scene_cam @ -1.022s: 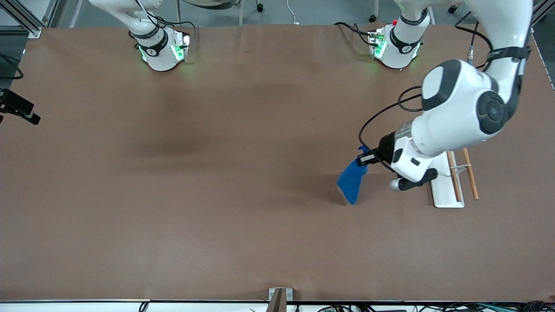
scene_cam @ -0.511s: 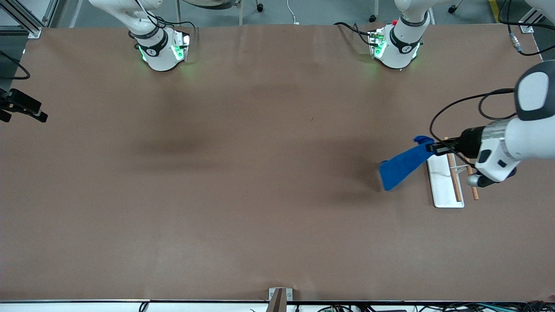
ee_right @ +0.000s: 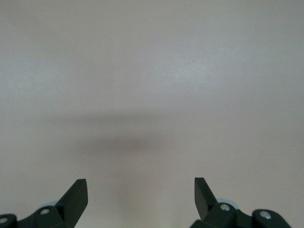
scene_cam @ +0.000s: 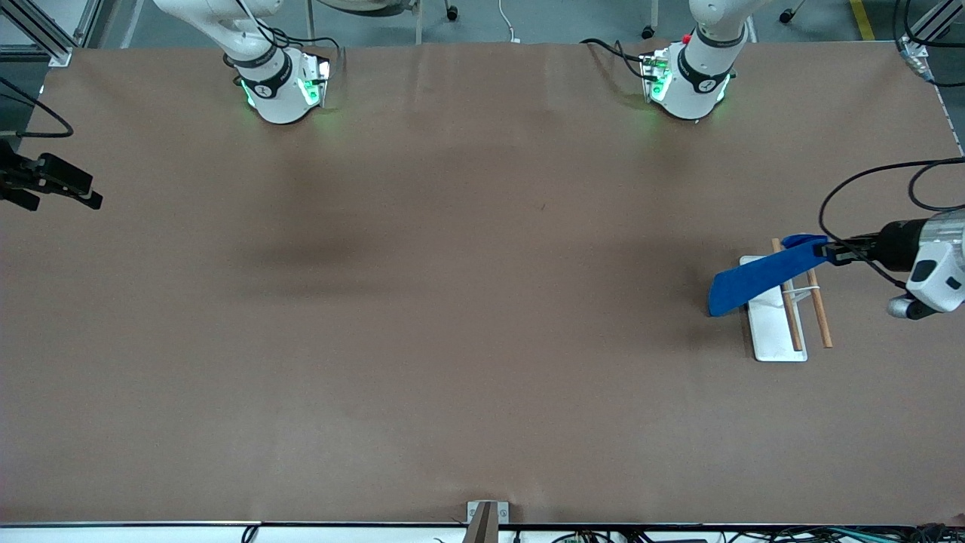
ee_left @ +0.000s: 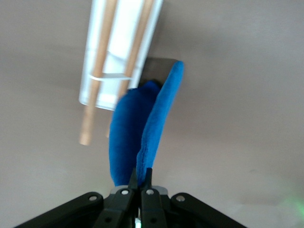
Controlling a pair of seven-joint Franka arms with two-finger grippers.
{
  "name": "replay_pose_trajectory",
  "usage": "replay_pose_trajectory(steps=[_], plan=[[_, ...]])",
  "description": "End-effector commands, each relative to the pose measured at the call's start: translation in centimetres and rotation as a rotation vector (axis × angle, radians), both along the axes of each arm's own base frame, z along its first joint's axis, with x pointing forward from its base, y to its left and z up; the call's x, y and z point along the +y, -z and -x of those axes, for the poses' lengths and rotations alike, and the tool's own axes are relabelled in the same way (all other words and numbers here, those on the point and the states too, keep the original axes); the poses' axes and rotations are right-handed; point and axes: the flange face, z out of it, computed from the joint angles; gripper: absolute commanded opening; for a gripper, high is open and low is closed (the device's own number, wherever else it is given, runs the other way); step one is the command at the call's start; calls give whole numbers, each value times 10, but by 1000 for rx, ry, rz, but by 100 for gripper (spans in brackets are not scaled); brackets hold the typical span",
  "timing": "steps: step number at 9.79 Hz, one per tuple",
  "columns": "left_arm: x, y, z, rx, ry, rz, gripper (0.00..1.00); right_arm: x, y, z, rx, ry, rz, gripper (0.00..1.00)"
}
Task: Right arm passes towel to left arm to hang
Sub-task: 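Drape the towel over the wooden dowels with the left gripper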
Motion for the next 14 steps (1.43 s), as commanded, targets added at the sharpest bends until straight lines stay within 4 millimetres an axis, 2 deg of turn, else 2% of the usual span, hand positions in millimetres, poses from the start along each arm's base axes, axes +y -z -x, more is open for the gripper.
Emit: replay_pose_trajectory(steps=[1,3,5,6,8,10,12,14], plan=[[21,21,-27,-18,78,-13,0,8,-4,7,0,-4,19,99],[36,22,-40,-53,88,-12,0,9,-4,7,5,-6,18,99],[47,10,-48,-104,104,-37,0,9,-3,7,6,-4,18,99],[51,8,-47,-107,101,-38,0,9,-4,7,5,-4,18,99],[48,-14,-39,-99,107,-57,0,9,-4,7,5,-3,17,99],[64,19,-45,-89,178,-79,0,9,-3,6,6,-3,17,99],[67,23,-52,-131,228,-96,0,8,-3,6,6,-3,17,99],[79,34,-57,-151,284,-135,1,5,-2,6,7,-4,17,99]])
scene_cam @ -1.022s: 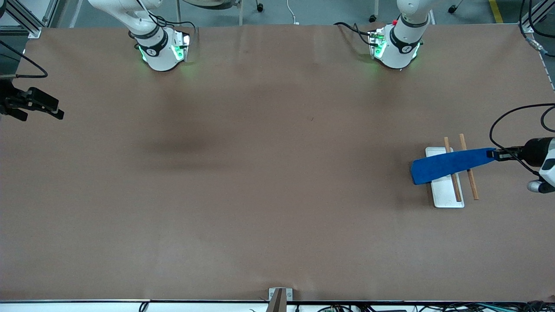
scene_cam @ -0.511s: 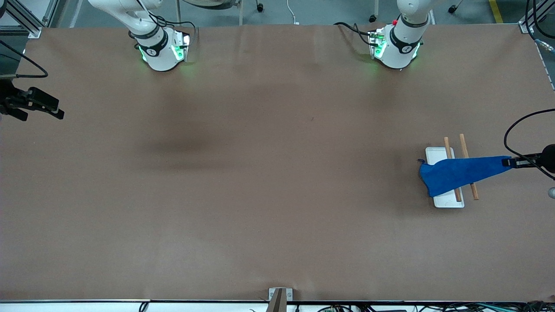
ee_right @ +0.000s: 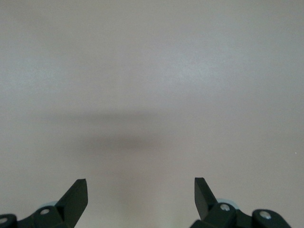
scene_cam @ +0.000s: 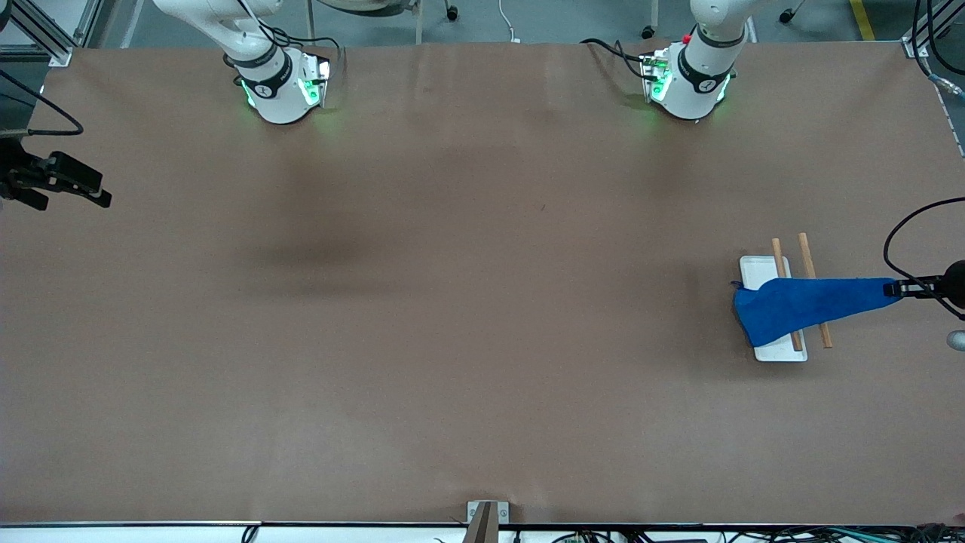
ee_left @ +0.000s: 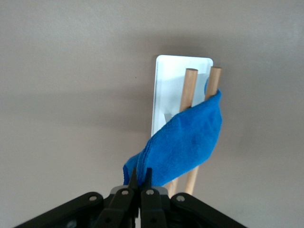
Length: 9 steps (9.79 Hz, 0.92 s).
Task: Right arm passes towel to left arm to hang
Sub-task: 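Drape the towel over the wooden dowels with the left gripper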
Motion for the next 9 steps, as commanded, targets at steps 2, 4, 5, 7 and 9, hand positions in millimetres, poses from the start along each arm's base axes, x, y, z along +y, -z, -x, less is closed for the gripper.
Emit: replay_pose_trajectory(steps=[2,4,5,7,9], plan=[[40,22,0,-37,114,-12,1,-2,-2,6,3,9,16,99],[61,37,5,-30,101,-2,2,-2,-2,6,5,8,16,99],[66,47,3,-35,105,-17,7,-3,-2,6,5,9,16,99],[68,50,3,-31,114,-39,43,-4,-1,6,6,9,16,99],[70,36,4,-46,114,-48,100,-4,-1,6,6,9,16,99]])
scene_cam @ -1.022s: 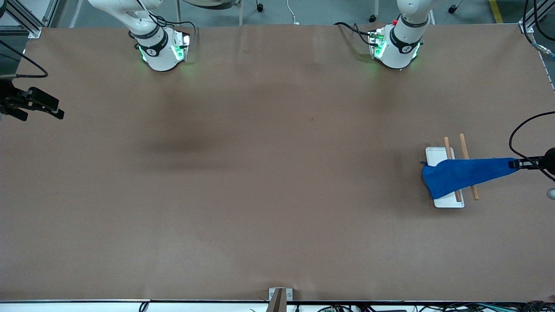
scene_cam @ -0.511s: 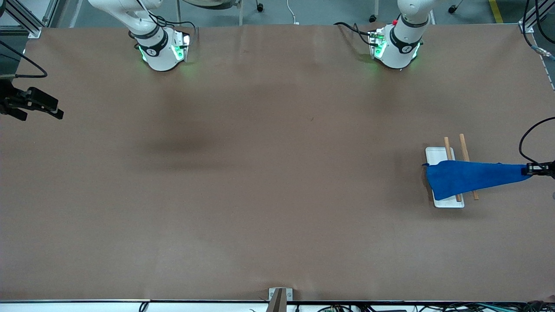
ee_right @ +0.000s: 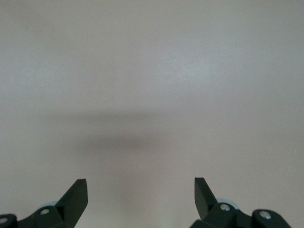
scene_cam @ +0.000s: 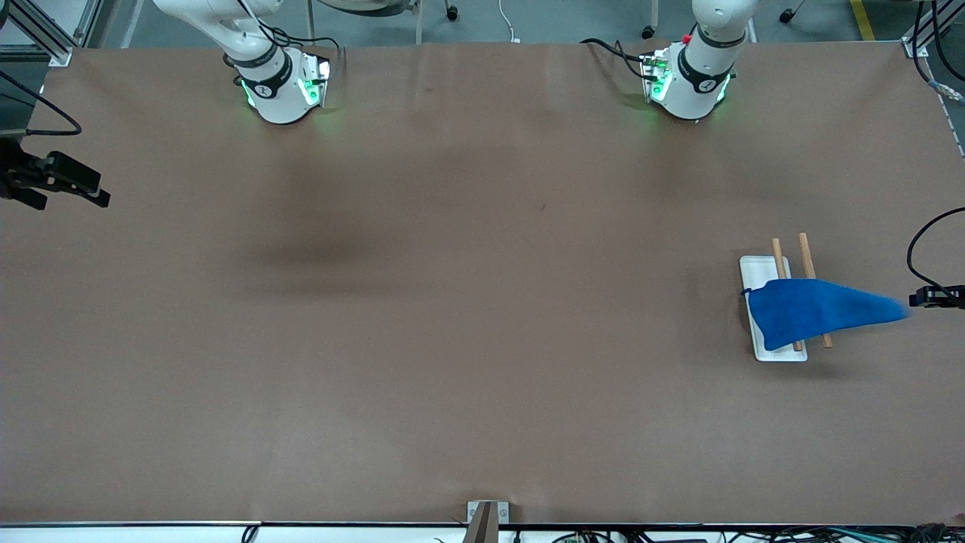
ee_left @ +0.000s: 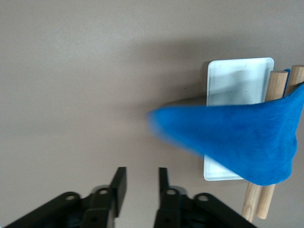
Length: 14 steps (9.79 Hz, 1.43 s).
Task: Right arm passes towel to left arm to hang
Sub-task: 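Release the towel and raise the left gripper away from the rack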
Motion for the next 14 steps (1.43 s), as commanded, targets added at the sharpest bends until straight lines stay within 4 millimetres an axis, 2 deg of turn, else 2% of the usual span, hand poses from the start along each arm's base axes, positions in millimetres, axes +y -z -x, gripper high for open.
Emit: replay_pose_trajectory(steps=[1,2,3,5,6,9,11,14], plan=[[-4,-12,0,-18,20,-24,100,-2,-1,5,6,6,16,99],[-9,-28,-2,-42,39,-28,100,-2,-1,6,7,6,16,99],[-14,-57,-6,-87,101,-37,100,-2,-1,6,7,6,16,99],[-55,-123,-7,-181,142,-34,100,-2,-1,6,7,6,16,99],[-80,-158,-2,-232,98,-21,100,-2,-1,6,7,6,16,99],[-157,-231,28,-232,-107,-11,100,-2,-1,6,9,5,16,99],[-204,-262,50,-209,-166,-14,100,-2,-1,6,9,5,16,99],[-243,-291,75,-198,-157,-2,100,-2,-1,6,9,5,16,99]])
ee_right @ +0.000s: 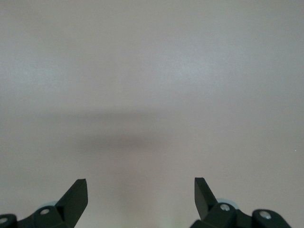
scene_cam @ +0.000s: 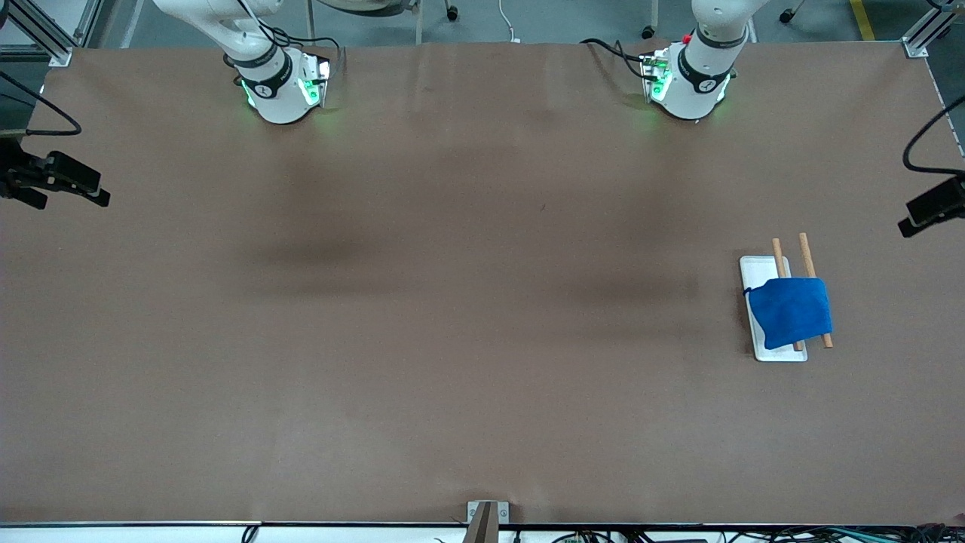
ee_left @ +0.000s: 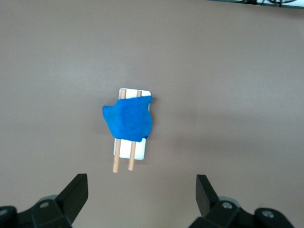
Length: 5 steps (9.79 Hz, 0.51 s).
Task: Right arm passes towel to left arm to hang
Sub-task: 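Release the towel and raise the left gripper away from the rack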
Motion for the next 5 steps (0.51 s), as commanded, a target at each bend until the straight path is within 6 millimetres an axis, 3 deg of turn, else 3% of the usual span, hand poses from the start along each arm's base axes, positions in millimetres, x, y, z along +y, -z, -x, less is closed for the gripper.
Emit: replay_pose_trajectory(steps=[1,2,5], plan=[[-34,7,21,49,37,-28,100,-1,-2,5,3,4,16,99],[-42,3,34,52,26,-19,100,-1,-2,5,3,4,16,99],[-65,20,63,76,53,6,100,-1,-1,6,12,4,16,99]])
